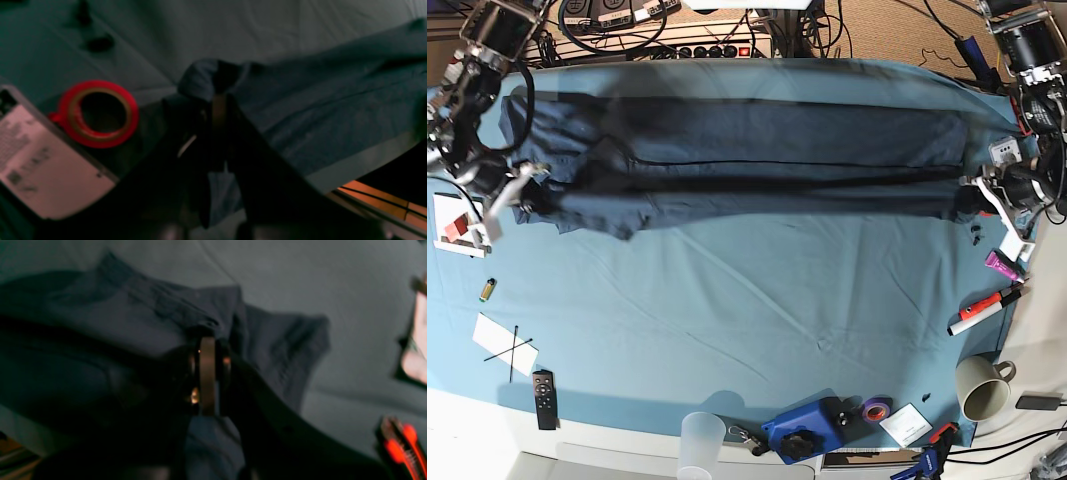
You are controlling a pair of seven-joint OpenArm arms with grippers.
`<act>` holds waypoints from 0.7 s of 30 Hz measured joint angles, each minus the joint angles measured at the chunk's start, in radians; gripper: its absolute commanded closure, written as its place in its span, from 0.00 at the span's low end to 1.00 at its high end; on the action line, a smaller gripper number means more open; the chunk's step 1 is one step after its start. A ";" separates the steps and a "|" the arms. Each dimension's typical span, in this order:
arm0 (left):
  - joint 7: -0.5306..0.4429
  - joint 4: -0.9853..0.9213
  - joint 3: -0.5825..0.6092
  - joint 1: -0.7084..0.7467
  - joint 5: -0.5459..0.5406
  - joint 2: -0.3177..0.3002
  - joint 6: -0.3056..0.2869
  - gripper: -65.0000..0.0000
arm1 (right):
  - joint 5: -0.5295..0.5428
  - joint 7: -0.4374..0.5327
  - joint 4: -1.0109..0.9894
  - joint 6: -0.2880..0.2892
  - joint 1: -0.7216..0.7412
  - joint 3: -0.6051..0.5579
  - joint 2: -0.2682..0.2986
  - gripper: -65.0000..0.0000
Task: Fold the T-shirt properly
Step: 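Pull the shirt ends apart with both grippers to straighten the strip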
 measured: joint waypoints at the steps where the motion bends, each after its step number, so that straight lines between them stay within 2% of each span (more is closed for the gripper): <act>1: 0.000 0.000 0.000 0.000 -0.004 -0.006 -0.007 1.00 | 0.021 -0.003 0.000 0.002 -0.007 0.023 0.000 1.00; 4: 0.001 0.000 0.000 0.000 -0.003 -0.012 -0.007 1.00 | 0.067 -0.031 0.000 0.022 -0.032 0.079 0.000 1.00; 10: 0.003 0.001 0.000 0.048 -0.010 -0.012 -0.006 1.00 | 0.072 -0.033 0.000 0.027 -0.087 0.148 -0.004 1.00; 12: 0.005 0.001 0.000 0.066 -0.011 -0.012 -0.006 1.00 | 0.075 -0.033 0.000 0.047 -0.109 0.156 -0.005 1.00; 21: 0.003 0.001 0.000 0.079 -0.019 -0.012 -0.007 1.00 | 0.066 -0.021 0.000 0.046 -0.169 0.156 -0.011 1.00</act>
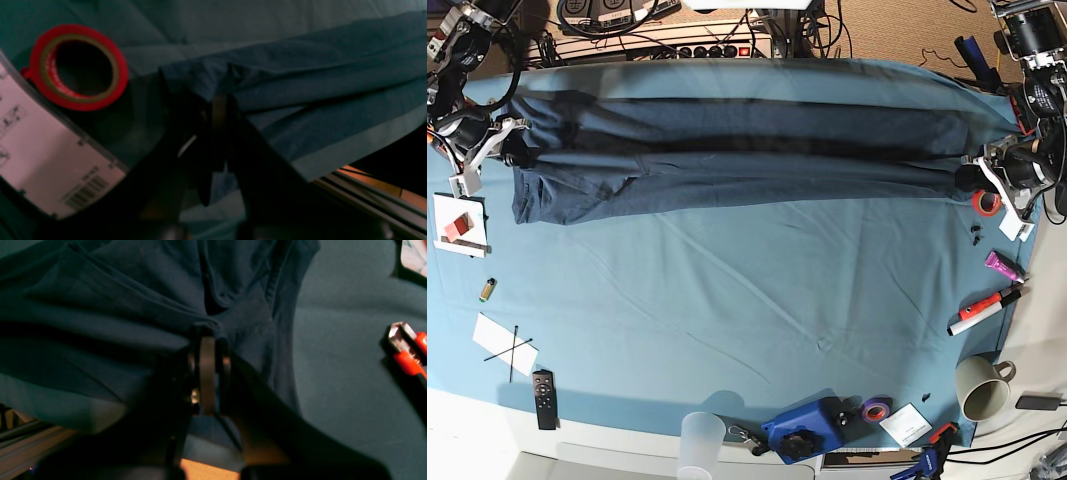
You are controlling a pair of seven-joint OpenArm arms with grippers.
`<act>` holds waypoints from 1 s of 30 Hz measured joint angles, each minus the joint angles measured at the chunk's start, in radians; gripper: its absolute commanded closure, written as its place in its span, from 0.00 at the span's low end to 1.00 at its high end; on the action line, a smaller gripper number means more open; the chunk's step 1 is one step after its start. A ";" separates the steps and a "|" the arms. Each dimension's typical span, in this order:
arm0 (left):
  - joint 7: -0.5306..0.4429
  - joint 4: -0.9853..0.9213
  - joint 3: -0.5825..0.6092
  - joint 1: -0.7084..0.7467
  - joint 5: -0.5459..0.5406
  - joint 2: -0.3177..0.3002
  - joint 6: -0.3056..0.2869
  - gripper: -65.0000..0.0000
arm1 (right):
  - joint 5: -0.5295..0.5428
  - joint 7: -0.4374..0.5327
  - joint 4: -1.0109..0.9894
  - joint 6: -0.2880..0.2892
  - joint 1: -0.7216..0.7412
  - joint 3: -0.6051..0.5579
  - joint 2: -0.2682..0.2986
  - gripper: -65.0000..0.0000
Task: Fold the T-shirt properly
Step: 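Pull the shirt ends apart with both grippers to straighten the strip, then release the shirt end from the left gripper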
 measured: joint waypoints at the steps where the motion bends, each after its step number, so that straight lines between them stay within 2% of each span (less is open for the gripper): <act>1: 0.000 0.000 0.000 0.003 0.000 0.000 0.000 1.00 | 0.000 0.000 0.000 0.000 0.000 0.000 0.000 1.00; 4: 0.016 0.000 0.000 0.018 0.000 0.000 0.000 1.00 | 0.001 -0.008 0.000 0.000 0.000 0.000 0.000 1.00; 5: 0.027 0.000 0.000 0.019 0.000 0.000 0.000 0.96 | 0.001 -0.012 0.000 0.000 0.000 0.000 0.000 0.96; 8: 0.020 0.000 0.000 0.016 0.002 0.000 0.000 0.59 | -0.002 -0.011 0.000 0.000 0.000 0.000 0.001 0.80; 9: 0.018 0.000 0.000 0.016 0.007 0.000 0.000 0.50 | -0.002 -0.012 0.000 0.000 0.000 0.000 0.001 0.78; 10: 0.019 0.000 0.000 0.016 0.008 0.000 0.000 0.44 | -0.002 -0.012 0.000 0.000 0.000 0.000 0.000 0.78; 14: 0.019 0.000 0.000 0.016 0.014 0.000 0.000 0.43 | -0.002 -0.012 0.000 0.000 0.000 0.000 0.001 0.78; 17: -0.005 -0.003 0.000 0.023 0.073 0.011 0.003 0.43 | -0.002 -0.012 0.000 0.000 0.000 0.000 0.001 0.78; 21: -0.023 -0.041 -0.002 0.032 0.051 0.056 0.024 0.43 | -0.002 -0.012 0.000 0.000 0.000 0.000 0.000 0.78; 25: -0.037 -0.056 -0.004 0.026 0.041 0.070 0.023 0.43 | -0.001 -0.012 0.000 -0.002 0.000 0.000 0.000 0.78; 30: -0.027 -0.058 -0.004 0.024 0.041 0.069 0.023 0.52 | -0.001 -0.012 0.000 -0.003 -0.001 0.000 0.000 0.78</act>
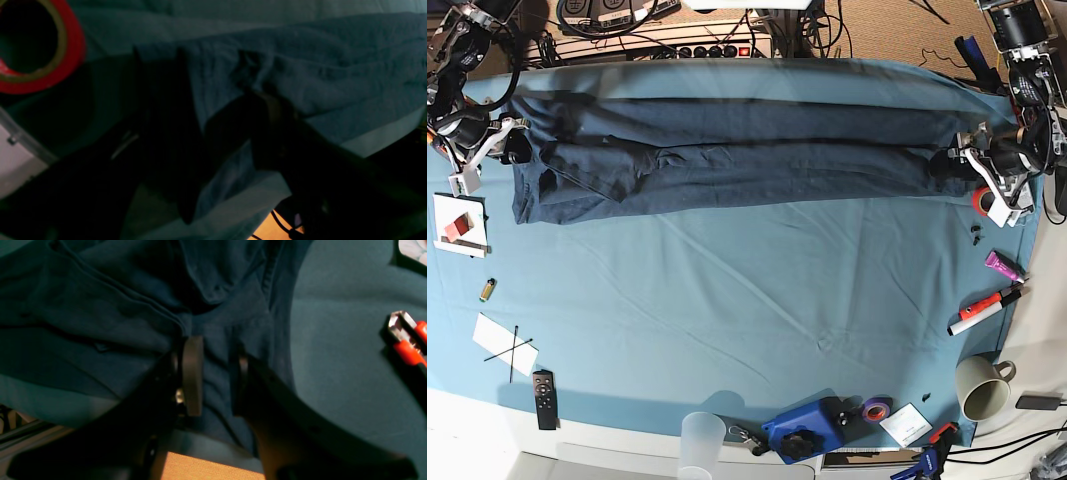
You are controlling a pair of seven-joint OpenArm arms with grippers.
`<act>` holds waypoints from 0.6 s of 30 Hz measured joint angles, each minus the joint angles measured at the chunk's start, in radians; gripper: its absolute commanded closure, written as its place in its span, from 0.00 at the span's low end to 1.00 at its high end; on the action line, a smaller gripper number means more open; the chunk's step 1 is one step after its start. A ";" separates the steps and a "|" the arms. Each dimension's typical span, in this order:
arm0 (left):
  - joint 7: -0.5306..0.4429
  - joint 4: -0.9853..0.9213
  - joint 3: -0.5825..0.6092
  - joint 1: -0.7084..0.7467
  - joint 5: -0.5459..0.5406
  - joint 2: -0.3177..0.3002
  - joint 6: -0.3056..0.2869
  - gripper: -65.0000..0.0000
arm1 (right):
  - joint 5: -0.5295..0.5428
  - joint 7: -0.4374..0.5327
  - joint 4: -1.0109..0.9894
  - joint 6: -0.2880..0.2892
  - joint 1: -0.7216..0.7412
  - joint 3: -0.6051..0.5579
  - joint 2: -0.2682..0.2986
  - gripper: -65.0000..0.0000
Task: Fold the T-shirt properly
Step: 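Release the shirt end from the left gripper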
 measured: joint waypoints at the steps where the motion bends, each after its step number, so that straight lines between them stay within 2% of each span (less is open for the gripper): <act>1: 0.003 0.000 0.000 0.000 0.001 0.000 0.000 0.57 | 0.000 0.000 0.000 0.000 0.000 0.001 0.000 0.78; 3: 0.012 -0.002 0.000 0.001 0.001 0.000 0.000 0.72 | 0.000 0.000 0.000 0.000 0.001 0.001 0.000 0.78; 6: 0.036 -0.006 0.002 0.007 -0.027 0.008 0.000 1.00 | 0.000 0.000 0.000 0.000 0.001 0.001 0.001 0.78; 12: 0.023 -0.008 0.002 0.014 -0.044 -0.001 0.001 1.00 | -0.001 0.000 0.000 0.000 0.001 0.000 0.000 0.78; 18: 0.023 0.021 0.006 0.014 -0.052 -0.079 0.001 1.00 | -0.001 0.000 0.000 0.000 0.001 0.000 0.001 0.78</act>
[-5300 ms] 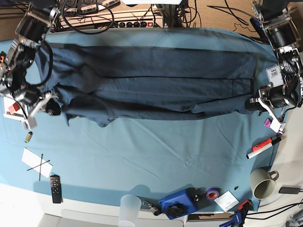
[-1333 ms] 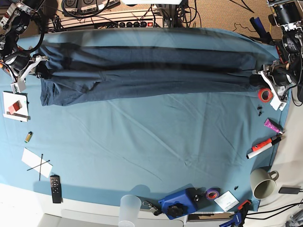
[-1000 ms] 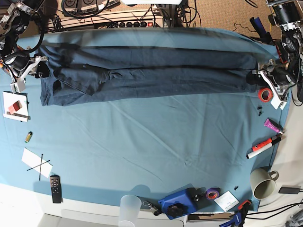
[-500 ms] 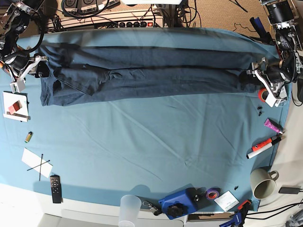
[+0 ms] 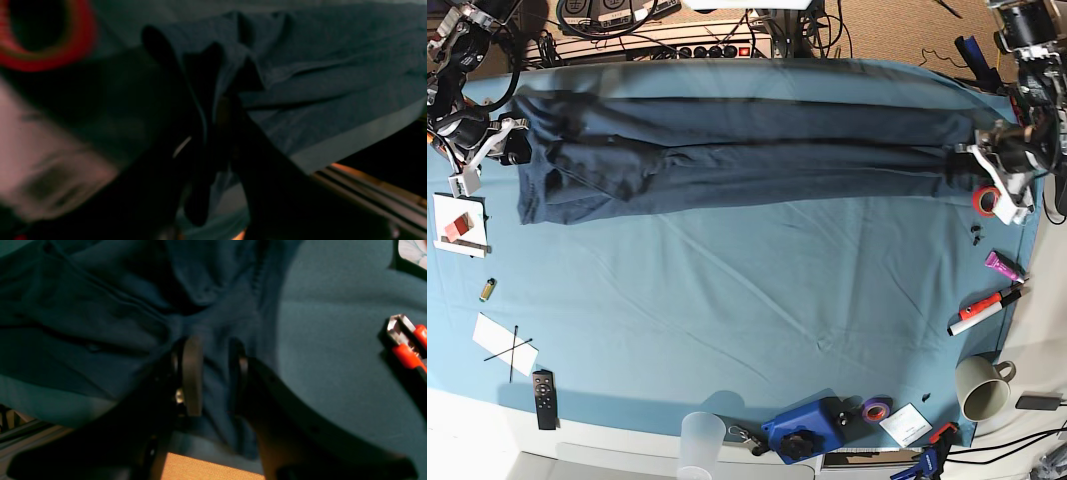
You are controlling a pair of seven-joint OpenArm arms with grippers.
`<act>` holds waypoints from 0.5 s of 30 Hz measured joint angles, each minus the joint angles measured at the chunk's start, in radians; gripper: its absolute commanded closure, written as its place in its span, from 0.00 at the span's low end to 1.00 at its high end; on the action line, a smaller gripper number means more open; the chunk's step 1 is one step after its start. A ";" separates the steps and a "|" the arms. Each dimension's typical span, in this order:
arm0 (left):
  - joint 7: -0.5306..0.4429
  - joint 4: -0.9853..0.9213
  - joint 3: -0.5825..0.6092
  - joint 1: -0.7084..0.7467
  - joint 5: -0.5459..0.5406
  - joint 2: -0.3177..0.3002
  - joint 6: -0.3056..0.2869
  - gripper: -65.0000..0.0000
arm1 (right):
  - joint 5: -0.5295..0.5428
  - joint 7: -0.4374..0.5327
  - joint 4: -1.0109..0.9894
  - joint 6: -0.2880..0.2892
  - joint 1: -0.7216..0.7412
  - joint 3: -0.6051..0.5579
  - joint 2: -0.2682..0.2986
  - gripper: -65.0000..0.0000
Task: Fold the T-shirt properly
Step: 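Release the shirt end from the left gripper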
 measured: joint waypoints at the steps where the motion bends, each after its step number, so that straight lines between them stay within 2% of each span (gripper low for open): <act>1: -0.002 0.005 0.000 0.000 0.000 -0.014 0.000 1.00 | 0.000 0.000 0.000 0.000 0.000 0.000 0.000 0.78; 4: 0.001 0.018 -0.001 -0.002 -0.050 -0.026 0.000 1.00 | 0.000 0.000 0.000 0.000 0.000 0.000 0.000 0.78; 6: 0.025 0.027 -0.001 0.000 -0.093 -0.021 -0.039 1.00 | 0.000 0.000 0.000 0.000 0.000 0.000 0.000 0.78; 8: 0.029 0.056 0.000 0.003 -0.125 -0.022 -0.045 1.00 | 0.000 0.016 0.000 0.000 0.000 0.000 0.000 0.78; 11: 0.031 0.143 0.000 0.017 -0.169 -0.021 -0.046 1.00 | 0.000 0.030 0.000 0.000 0.000 0.000 0.000 0.78; 14: 0.031 0.266 -0.001 0.063 -0.183 -0.008 -0.093 1.00 | -0.001 0.039 0.000 0.000 0.000 0.000 0.000 0.78; 15: 0.030 0.306 -0.001 0.083 -0.191 0.010 -0.092 1.00 | -0.003 0.046 0.000 0.000 0.002 0.000 0.000 0.78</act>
